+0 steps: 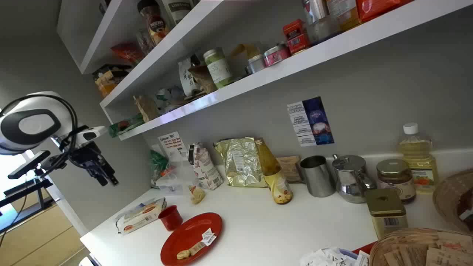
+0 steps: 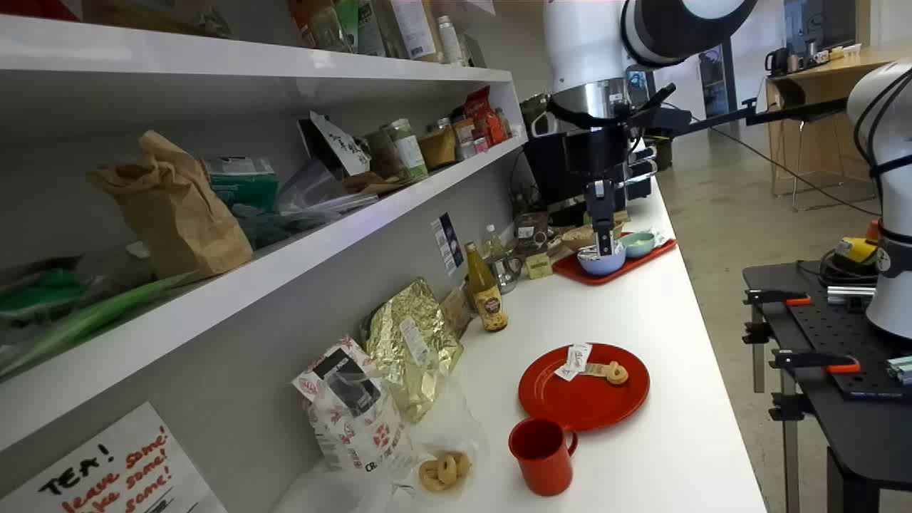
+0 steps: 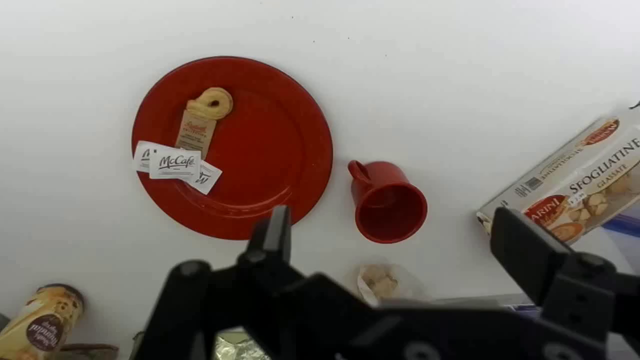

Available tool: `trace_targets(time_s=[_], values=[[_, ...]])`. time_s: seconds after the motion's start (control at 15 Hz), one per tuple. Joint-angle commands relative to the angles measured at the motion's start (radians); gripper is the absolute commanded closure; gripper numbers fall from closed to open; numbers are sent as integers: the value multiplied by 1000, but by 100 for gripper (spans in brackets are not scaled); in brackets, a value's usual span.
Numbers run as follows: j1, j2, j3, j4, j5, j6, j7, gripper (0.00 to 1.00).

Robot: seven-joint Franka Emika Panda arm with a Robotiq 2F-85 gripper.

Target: Pick up the red mug and place it on the red plate

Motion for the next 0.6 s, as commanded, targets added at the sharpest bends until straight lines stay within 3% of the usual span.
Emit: trace_targets(time_s=[0.0,0.53], values=[[8,0,-8,2,-4,-2,3,0],[6,-2,-6,3,-10,-3,7,0]])
